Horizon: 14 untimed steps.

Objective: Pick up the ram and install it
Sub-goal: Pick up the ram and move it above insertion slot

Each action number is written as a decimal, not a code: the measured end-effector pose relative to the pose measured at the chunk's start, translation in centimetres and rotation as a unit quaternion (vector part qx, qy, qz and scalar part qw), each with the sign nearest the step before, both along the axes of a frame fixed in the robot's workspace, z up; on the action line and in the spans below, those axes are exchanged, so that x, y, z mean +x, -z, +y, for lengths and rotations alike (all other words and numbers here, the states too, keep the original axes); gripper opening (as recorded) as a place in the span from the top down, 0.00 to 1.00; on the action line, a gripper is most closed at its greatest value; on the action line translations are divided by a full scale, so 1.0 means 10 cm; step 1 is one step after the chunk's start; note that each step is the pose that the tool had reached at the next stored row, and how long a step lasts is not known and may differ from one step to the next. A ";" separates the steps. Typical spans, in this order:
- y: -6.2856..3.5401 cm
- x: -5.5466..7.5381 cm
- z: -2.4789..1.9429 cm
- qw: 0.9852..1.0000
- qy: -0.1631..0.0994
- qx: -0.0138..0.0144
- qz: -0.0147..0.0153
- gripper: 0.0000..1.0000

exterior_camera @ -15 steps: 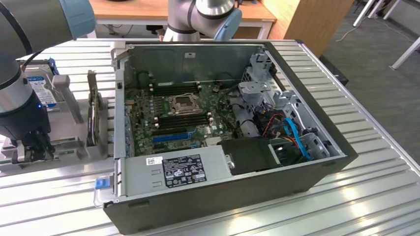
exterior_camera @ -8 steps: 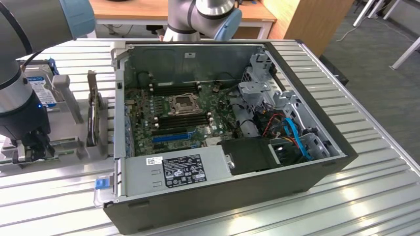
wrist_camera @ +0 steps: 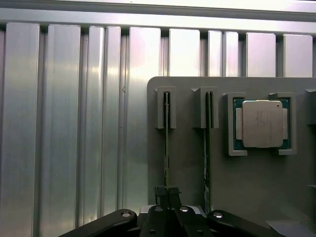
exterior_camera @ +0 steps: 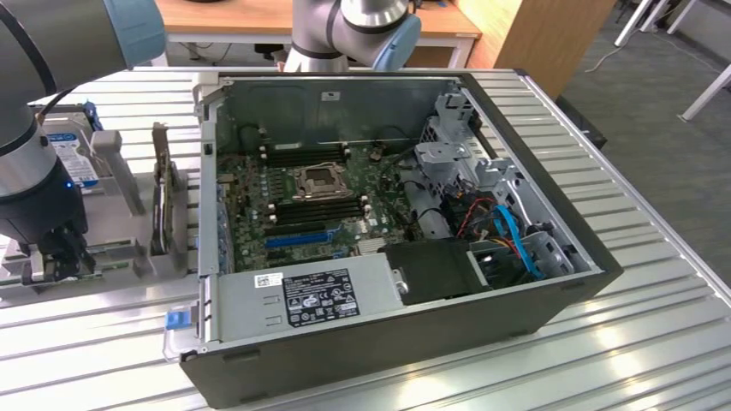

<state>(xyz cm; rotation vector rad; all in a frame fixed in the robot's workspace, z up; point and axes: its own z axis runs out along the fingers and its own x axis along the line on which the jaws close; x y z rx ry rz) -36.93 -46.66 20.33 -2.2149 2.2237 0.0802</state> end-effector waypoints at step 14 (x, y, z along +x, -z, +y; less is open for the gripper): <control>-0.044 0.00 0.000 1.000 0.000 0.000 0.000 0.89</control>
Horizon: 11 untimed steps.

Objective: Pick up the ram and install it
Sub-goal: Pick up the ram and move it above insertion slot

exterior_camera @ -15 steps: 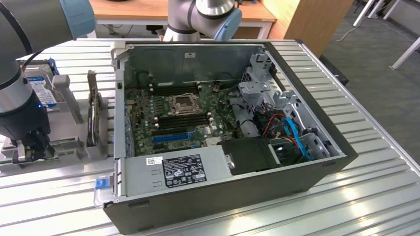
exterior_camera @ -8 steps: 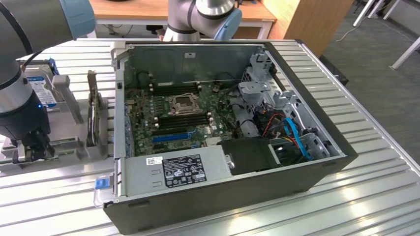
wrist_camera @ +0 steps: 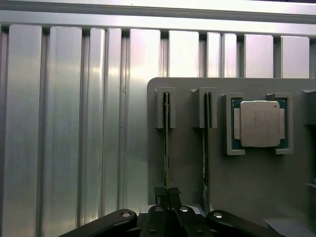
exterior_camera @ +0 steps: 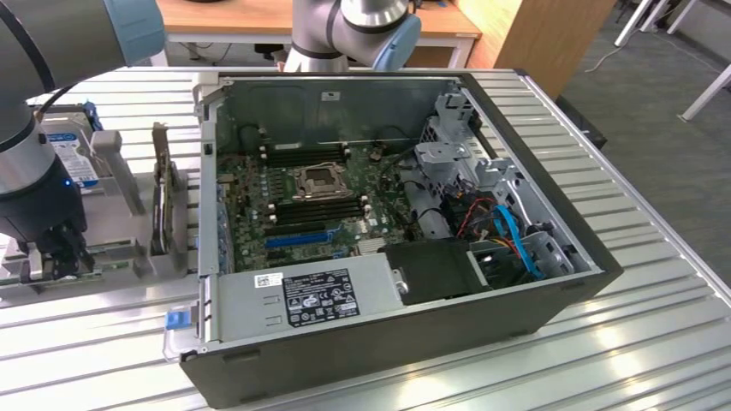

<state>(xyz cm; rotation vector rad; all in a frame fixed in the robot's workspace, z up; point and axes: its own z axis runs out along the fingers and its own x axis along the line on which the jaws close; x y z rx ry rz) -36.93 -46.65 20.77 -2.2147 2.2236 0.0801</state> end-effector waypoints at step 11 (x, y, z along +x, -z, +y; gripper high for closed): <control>-0.231 0.00 0.000 1.000 0.000 0.000 0.000 0.89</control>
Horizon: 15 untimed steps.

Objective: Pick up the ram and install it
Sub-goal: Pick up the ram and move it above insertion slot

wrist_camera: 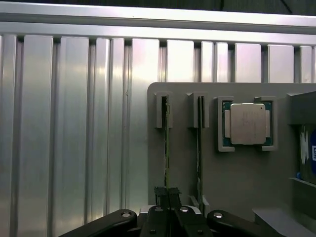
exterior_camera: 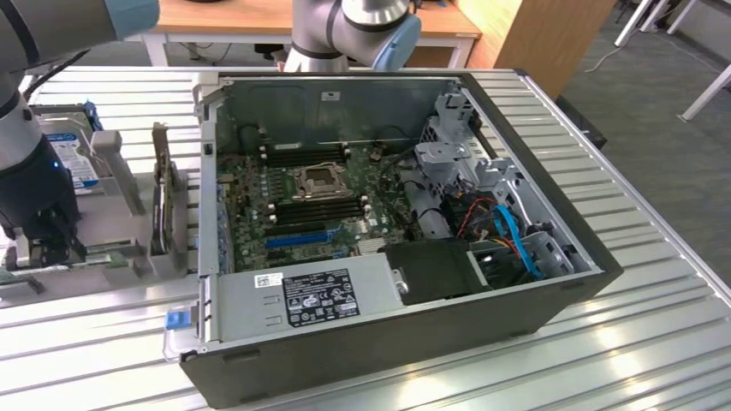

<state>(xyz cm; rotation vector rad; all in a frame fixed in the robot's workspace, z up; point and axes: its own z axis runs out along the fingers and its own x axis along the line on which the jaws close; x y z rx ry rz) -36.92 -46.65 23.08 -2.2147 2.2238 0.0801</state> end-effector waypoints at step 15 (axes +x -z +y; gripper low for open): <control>-0.554 0.01 0.000 1.000 0.000 0.000 0.000 0.89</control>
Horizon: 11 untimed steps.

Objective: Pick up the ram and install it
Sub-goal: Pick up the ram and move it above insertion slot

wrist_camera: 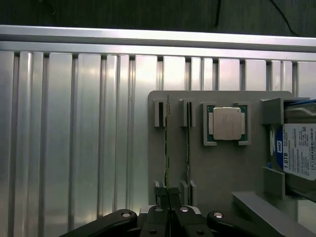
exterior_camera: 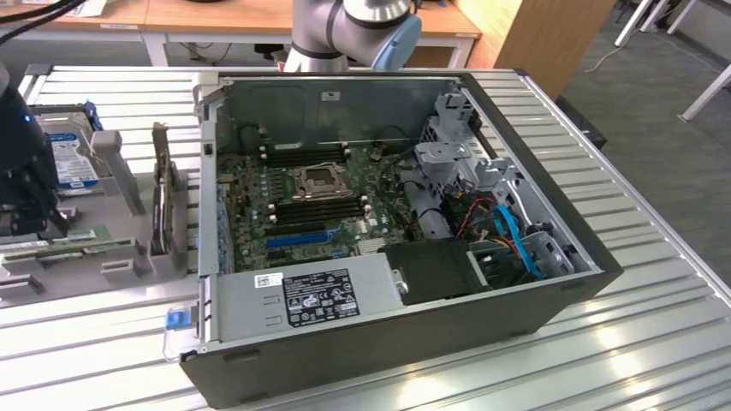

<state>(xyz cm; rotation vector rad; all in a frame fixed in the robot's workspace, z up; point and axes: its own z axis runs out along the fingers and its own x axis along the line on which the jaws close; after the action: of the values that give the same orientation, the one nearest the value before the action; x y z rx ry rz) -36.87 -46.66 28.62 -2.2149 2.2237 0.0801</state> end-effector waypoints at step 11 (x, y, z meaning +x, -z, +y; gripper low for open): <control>-0.378 0.00 0.000 1.000 0.000 0.000 0.000 0.89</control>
<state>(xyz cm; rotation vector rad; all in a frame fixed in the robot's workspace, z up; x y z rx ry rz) -36.84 -46.65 32.40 -2.2147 2.2237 0.0802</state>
